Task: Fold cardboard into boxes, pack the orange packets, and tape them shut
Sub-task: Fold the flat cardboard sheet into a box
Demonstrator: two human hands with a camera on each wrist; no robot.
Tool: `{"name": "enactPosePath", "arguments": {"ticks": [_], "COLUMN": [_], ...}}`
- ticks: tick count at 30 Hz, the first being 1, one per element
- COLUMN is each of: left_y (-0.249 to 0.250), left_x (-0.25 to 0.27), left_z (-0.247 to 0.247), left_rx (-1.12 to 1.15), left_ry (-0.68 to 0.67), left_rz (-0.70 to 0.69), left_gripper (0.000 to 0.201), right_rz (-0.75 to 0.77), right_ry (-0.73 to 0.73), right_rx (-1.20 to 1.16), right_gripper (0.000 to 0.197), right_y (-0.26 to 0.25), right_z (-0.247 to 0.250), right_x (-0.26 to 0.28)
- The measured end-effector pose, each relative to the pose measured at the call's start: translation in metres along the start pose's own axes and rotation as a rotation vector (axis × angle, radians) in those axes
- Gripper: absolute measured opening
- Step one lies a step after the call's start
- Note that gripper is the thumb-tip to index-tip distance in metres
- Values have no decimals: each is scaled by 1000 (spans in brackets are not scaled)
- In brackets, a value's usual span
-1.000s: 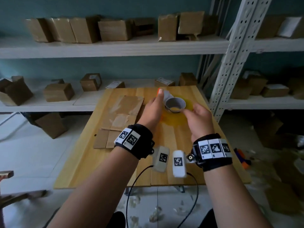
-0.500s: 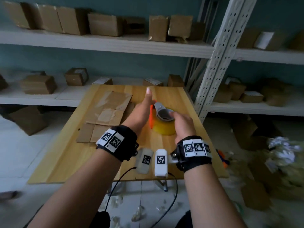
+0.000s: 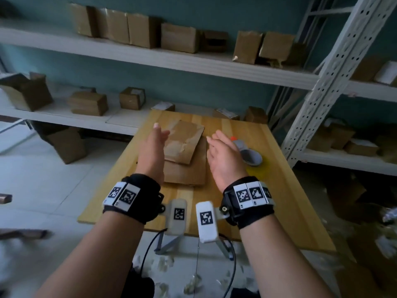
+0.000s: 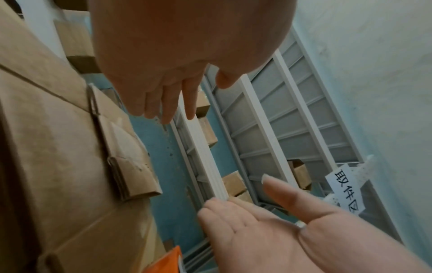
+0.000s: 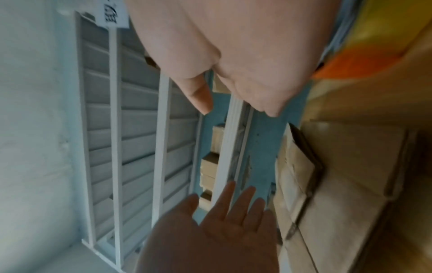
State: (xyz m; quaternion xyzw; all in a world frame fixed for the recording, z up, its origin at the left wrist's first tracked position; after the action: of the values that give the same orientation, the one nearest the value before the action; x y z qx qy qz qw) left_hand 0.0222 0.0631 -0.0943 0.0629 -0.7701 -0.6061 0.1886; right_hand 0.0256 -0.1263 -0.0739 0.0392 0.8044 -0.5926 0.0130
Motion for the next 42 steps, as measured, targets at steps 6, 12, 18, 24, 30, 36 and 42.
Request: {"name": "enactPosePath", "arguments": {"ticks": [6, 12, 18, 24, 30, 36, 42], "left_y": [3, -4, -5, -6, -27, -27, -19], "left_x": [-28, -44, -16, -19, -31, -26, -20], "left_z": [20, 23, -2, -7, -7, 0, -3], "left_rx": [-85, -121, -124, -121, -55, -11, -119], "left_ry": [190, 176, 70, 61, 113, 177, 167], "left_rz": [42, 121, 82, -12, 59, 155, 70], "left_gripper": [74, 65, 40, 51, 71, 88, 95], "right_rz": [-121, -149, -107, -75, -50, -24, 68], "right_ry": [-77, -66, -58, -15, 42, 75, 6], "right_rx": [67, 84, 118, 118, 98, 106, 167], "right_gripper": [37, 45, 98, 102, 67, 34, 50], "right_y": [43, 61, 66, 48, 38, 34, 24], "right_z": [-15, -12, -16, -16, 9, 25, 30], "right_x": [-26, -38, -43, -30, -19, -21, -20]}}
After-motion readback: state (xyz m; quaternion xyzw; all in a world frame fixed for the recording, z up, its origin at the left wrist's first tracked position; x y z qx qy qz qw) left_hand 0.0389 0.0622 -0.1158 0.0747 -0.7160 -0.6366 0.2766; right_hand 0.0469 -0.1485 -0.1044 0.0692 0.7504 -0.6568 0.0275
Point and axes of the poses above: each hand's wrist, its own x-axis away from the middle knuckle, its own z-axis out of the back of the hand, y = z × x, the point moved 8 cm from there along -x, towards the middle knuckle, and after that the axes turned 9 degrees about z, right-handed, at the moved point
